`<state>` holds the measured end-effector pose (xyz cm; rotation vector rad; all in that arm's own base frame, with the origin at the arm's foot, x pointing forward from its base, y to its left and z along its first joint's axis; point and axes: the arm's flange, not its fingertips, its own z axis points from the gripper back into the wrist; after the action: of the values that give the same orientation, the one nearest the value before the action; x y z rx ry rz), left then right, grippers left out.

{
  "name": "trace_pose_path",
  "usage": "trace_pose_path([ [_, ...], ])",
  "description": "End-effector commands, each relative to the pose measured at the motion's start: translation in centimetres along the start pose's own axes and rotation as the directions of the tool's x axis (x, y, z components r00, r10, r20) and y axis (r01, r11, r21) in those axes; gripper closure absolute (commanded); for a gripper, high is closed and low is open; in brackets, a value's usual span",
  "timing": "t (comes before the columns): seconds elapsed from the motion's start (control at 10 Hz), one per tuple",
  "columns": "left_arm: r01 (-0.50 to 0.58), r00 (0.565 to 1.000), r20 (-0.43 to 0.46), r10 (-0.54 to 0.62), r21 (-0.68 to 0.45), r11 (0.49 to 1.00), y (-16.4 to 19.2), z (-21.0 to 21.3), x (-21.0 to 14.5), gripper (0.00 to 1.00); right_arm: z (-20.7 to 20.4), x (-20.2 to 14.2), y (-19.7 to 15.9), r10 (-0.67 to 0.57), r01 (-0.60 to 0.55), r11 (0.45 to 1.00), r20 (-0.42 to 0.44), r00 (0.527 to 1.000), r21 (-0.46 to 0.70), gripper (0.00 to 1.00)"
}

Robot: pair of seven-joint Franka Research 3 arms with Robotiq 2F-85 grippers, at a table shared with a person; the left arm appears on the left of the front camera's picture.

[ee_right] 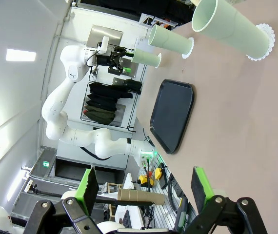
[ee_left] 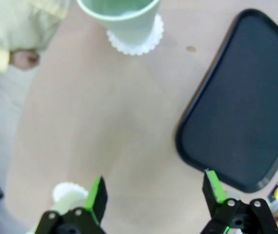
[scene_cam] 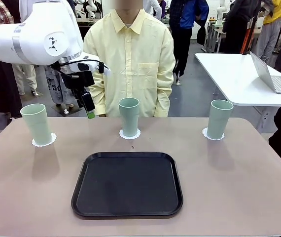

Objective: Place coasters on the table and set cups on them.
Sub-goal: Take one Reusable plastic cup from the Flat Tray and place it on a coaster set by the human.

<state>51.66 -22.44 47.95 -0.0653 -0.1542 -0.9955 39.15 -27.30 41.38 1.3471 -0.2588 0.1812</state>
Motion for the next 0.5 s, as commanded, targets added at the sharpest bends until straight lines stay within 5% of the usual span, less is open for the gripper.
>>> trace_pose_path([
  [0.0,0.017,1.000,0.003,-0.017,0.006,1.000,0.4,0.0,0.0,0.00,0.1,-0.1,0.0,-0.004,0.004,1.000,0.002,1.000,-0.002,0.00],
  [0.2,-0.047,0.998,-0.050,0.047,0.000,0.999,-0.2,1.0,-0.3,0.00,0.1,-0.1,0.0,-0.004,0.004,1.000,0.002,1.000,-0.002,0.00],
  [0.4,-0.401,0.913,0.056,0.404,-0.062,0.914,-4.0,1.9,-5.5,0.00,0.1,-0.1,0.0,-0.004,0.004,1.000,0.002,1.000,-0.002,0.00],
])
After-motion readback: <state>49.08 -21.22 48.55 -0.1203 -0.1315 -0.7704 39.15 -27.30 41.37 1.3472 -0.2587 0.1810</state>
